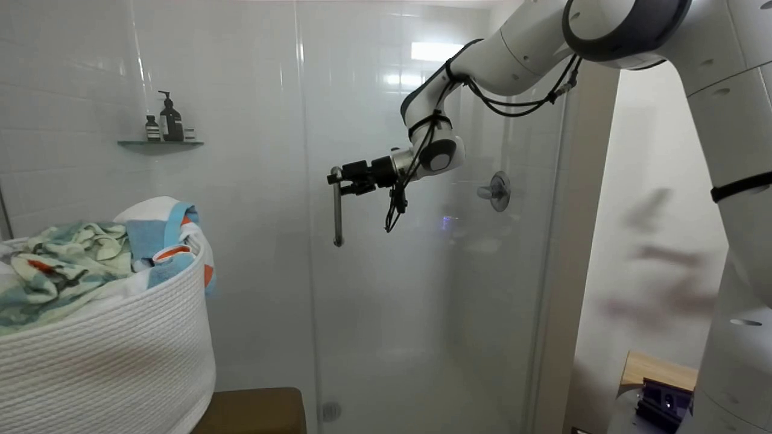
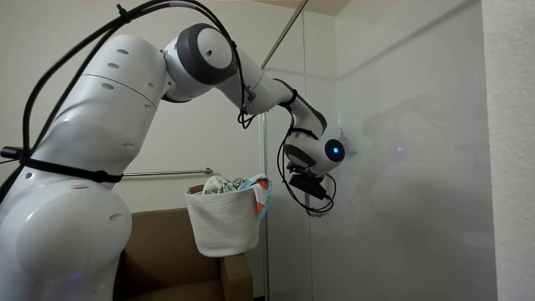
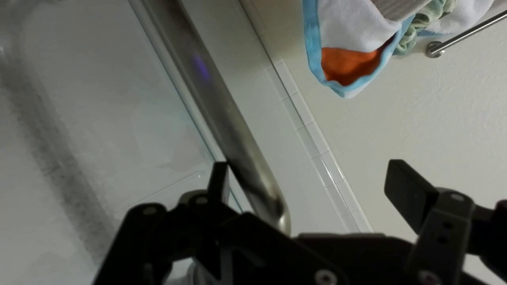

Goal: Open the door

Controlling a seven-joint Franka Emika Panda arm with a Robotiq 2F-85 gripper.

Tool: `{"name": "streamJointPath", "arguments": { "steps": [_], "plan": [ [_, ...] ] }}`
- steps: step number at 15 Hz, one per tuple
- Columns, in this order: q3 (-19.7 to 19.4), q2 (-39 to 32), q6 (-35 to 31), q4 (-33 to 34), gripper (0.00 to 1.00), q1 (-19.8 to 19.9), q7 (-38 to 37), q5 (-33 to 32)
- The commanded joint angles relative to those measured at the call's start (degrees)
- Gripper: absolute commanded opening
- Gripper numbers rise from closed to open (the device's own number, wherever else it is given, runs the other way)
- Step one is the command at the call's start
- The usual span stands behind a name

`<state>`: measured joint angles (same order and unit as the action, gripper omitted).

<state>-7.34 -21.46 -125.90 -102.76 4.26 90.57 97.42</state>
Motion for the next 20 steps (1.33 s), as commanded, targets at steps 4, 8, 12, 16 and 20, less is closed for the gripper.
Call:
{"name": "streamJointPath", "arguments": {
  "steps": [4, 8, 12, 16, 20],
  "plan": [
    [0.66, 1.02, 0.81, -1.53, 1.0, -0.15, -2.56, -8.31],
    [1.05, 0.78, 0.76, -1.42, 1.0, 0.06, -1.55, -10.57],
    [1.16, 0.55, 0.94, -1.25, 1.0, 0.23, -1.37, -11.28],
    [1.49, 0.3, 2.94, -1.07, 1.0, 0.53, -1.43, -12.72],
    [1.74, 0.56, 7.32, -1.42, 1.0, 1.03, -3.74, -15.34]
  ]
}}
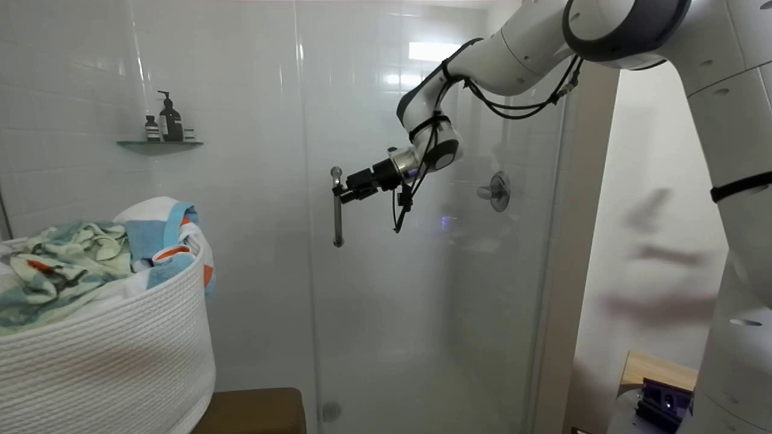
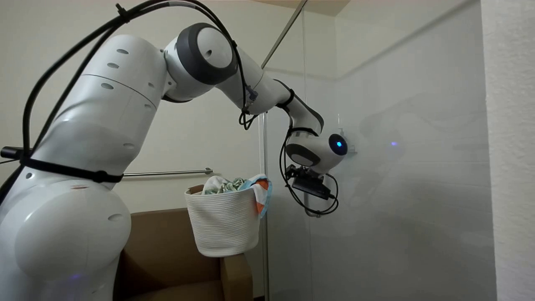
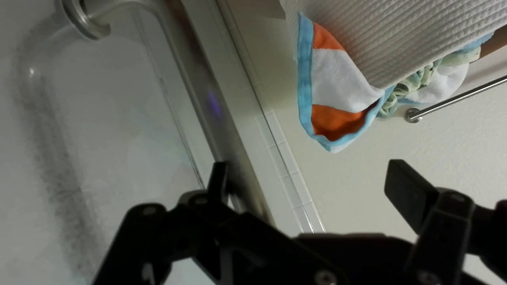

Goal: Open the door

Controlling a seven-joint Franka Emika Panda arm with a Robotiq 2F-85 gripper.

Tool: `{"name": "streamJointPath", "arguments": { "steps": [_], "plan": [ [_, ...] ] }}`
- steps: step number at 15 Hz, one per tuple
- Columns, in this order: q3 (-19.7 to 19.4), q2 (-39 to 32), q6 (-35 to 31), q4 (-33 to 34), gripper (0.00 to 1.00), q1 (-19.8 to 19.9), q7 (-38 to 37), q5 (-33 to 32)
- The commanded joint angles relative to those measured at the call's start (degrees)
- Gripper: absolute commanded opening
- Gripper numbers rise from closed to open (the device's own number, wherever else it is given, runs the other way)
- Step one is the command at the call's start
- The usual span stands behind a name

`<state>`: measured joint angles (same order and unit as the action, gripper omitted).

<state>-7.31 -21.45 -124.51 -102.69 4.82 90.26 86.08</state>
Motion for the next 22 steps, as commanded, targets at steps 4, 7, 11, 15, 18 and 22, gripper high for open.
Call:
{"name": "streamJointPath", "arguments": {
  "steps": [4, 7, 11, 15, 18, 22],
  "plan": [
    [2.05, 1.19, 13.47, -2.37, 1.0, 1.27, -6.72, -7.53],
    [2.81, 0.95, 19.92, -2.16, 1.0, 1.16, -8.75, -10.85],
    [2.64, 0.89, 23.32, -1.63, 1.0, 1.5, -9.8, -12.82],
    [1.93, 1.42, 21.99, -1.31, 1.0, 2.15, -9.49, -12.32],
    [1.16, 1.98, 19.11, -0.97, 1.0, 2.84, -8.19, -9.89],
    [0.45, 3.47, 13.92, -0.73, 1.0, 4.1, -6.68, -3.95]
  ]
}}
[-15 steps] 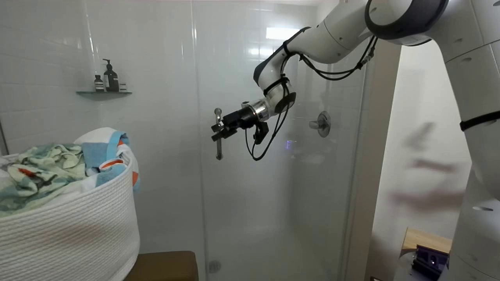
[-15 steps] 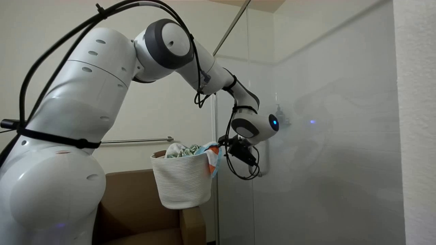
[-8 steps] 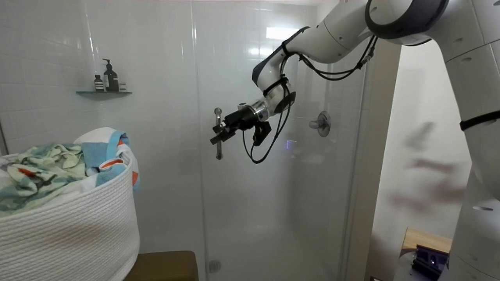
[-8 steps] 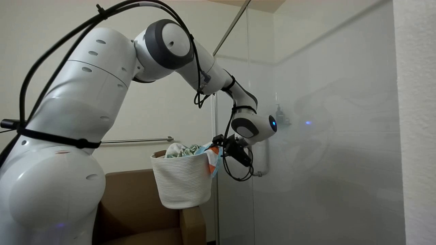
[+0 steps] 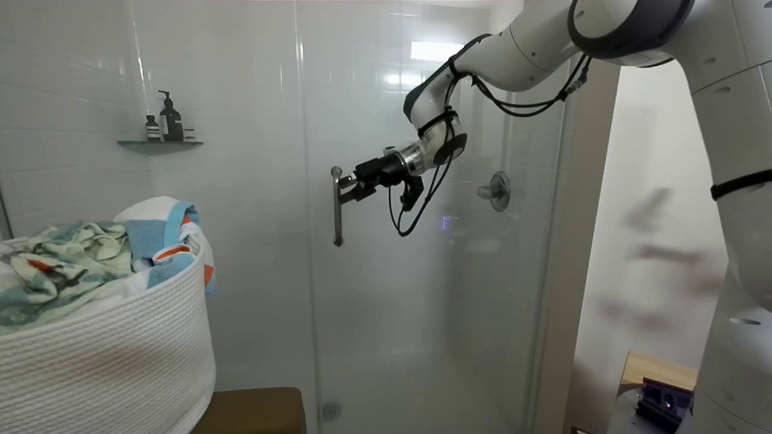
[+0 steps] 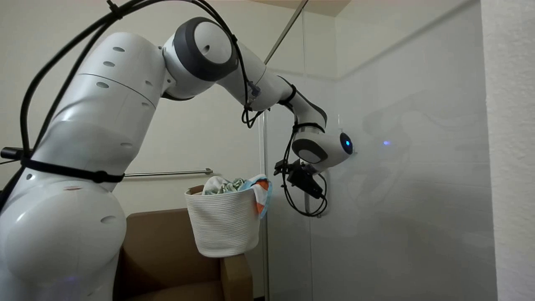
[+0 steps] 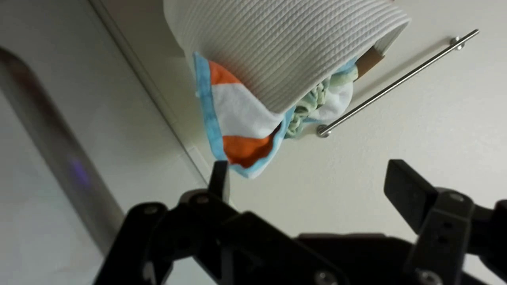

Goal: Open the door

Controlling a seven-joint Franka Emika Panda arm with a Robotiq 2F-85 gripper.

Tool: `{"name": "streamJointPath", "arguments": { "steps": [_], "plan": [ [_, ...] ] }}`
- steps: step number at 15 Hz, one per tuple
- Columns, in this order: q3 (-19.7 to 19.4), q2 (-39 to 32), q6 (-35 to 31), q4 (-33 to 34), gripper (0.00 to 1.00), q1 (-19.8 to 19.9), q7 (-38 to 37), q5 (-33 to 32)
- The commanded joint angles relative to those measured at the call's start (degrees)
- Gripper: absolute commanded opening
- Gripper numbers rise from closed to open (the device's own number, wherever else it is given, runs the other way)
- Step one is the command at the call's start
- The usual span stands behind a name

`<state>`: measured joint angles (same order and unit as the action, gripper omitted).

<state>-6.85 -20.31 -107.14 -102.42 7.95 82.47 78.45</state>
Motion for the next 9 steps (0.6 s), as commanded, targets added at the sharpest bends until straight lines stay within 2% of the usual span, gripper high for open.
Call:
{"name": "streamJointPath", "arguments": {
  "steps": [1, 4, 9],
  "plan": [
    [-0.18, 2.81, -4.62, -1.1, 1.0, 1.2, 1.71, 5.18],
    [-0.67, 4.2, -7.6, -1.54, 1.0, 1.45, 3.8, 8.59],
    [-1.17, 5.24, -10.68, -1.97, 1.0, 1.2, 5.84, 10.48]
  ]
}}
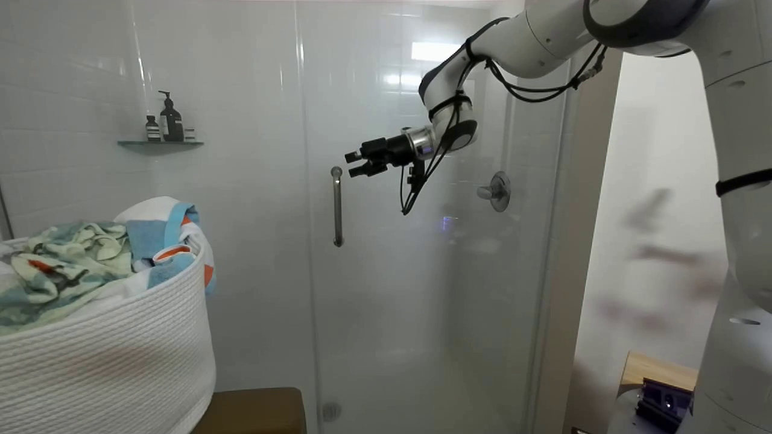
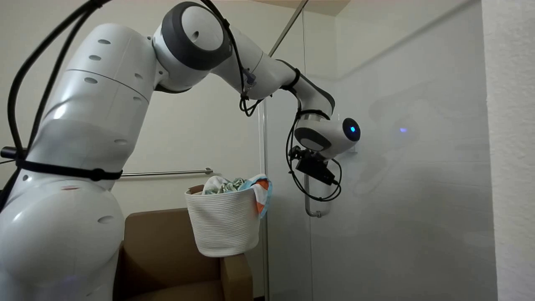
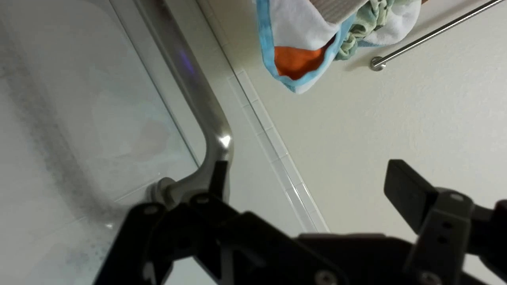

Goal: Open the door

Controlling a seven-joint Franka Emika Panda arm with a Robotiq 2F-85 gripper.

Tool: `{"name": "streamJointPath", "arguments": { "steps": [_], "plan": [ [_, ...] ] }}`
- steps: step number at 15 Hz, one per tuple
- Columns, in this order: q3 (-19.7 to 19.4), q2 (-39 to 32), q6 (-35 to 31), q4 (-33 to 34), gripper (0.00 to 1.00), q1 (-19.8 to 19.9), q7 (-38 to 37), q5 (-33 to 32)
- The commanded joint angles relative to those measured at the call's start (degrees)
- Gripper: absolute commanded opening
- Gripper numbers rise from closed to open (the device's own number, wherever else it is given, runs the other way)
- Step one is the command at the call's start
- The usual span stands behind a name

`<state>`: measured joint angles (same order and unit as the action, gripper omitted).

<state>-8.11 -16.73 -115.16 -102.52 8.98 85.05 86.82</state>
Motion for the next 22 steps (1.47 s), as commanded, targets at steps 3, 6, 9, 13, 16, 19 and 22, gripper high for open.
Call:
{"name": "streamJointPath", "arguments": {
  "steps": [3, 6, 9, 13, 16, 19, 22],
  "plan": [
    [0.09, 1.32, -4.76, -2.29, 1.0, -0.09, 4.0, 2.59],
    [0.23, 0.73, -6.83, -2.76, 1.0, -0.2, 4.92, 3.1],
    [0.54, -0.08, -8.7, -3.25, 1.0, -0.43, 5.33, 4.44],
    [1.11, -1.16, -9.85, -3.17, 1.0, -0.85, 4.82, 6.22],
    [1.62, -2.26, -9.53, -2.64, 1.0, -1.1, 5.25, 7.23],
    [1.9, -3.43, -8.96, -2.19, 1.0, -1.48, 6.06, 7.73],
    [2.09, -4.55, -8.35, -1.71, 1.0, -1.68, 7.41, 7.61]
  ]
}}
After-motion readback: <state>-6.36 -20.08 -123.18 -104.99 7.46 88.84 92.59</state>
